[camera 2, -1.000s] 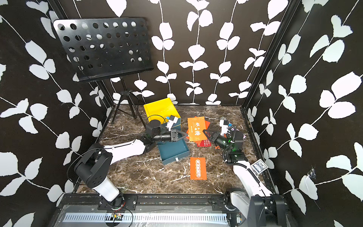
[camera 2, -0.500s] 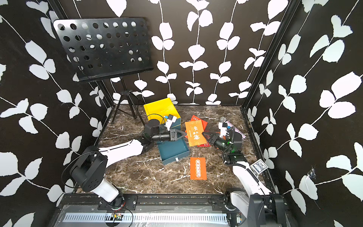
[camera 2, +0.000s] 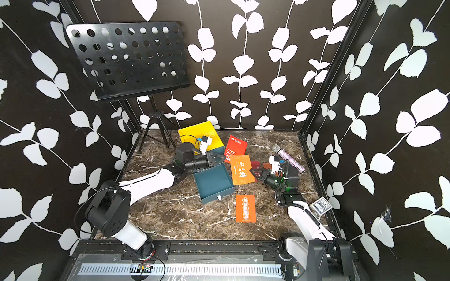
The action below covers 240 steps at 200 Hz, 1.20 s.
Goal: Take the postcards out of the drawer
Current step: Place the postcard at the center of the board.
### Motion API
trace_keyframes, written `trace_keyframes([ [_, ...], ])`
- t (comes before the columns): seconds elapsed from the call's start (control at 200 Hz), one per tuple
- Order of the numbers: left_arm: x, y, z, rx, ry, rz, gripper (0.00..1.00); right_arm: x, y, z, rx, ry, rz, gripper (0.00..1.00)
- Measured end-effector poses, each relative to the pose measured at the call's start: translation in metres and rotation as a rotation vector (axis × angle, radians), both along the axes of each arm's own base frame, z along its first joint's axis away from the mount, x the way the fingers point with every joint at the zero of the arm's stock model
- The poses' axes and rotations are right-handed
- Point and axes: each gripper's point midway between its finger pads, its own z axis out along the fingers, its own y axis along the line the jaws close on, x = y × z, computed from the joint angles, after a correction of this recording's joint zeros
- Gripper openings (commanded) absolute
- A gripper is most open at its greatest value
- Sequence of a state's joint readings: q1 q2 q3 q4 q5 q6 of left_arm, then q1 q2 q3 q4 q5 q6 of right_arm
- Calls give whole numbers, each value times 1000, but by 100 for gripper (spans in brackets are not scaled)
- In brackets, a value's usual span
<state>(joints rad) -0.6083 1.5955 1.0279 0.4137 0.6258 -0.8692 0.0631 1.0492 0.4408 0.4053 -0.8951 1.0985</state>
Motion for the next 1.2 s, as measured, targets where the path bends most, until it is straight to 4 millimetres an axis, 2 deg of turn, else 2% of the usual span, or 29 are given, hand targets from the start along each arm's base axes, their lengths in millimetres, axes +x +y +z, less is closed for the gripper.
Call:
trace_keyframes([
  [0.135,13,6,14,44,-47,37,0,3,-3,6,-21,-2,1,0],
  [0.25,18,16,36,90,-123,75,0,13,-9,10,-33,-10,-13,0],
  [0.4,21,35,69,131,-222,136,0,28,-14,2,-49,15,-27,0],
  [0.485,27,47,81,144,-254,172,0,36,-17,-3,-67,22,-35,0],
  [0.675,41,69,74,192,-245,225,0,60,-21,-5,-117,2,-50,0],
  [0.815,48,80,69,218,-241,250,0,85,-23,-8,-138,-7,-61,0],
  [0.985,56,90,69,221,-237,279,0,122,-28,-24,-159,10,-94,0],
  [1.2,62,95,71,201,-224,296,0,171,-35,-58,-195,49,-147,0],
])
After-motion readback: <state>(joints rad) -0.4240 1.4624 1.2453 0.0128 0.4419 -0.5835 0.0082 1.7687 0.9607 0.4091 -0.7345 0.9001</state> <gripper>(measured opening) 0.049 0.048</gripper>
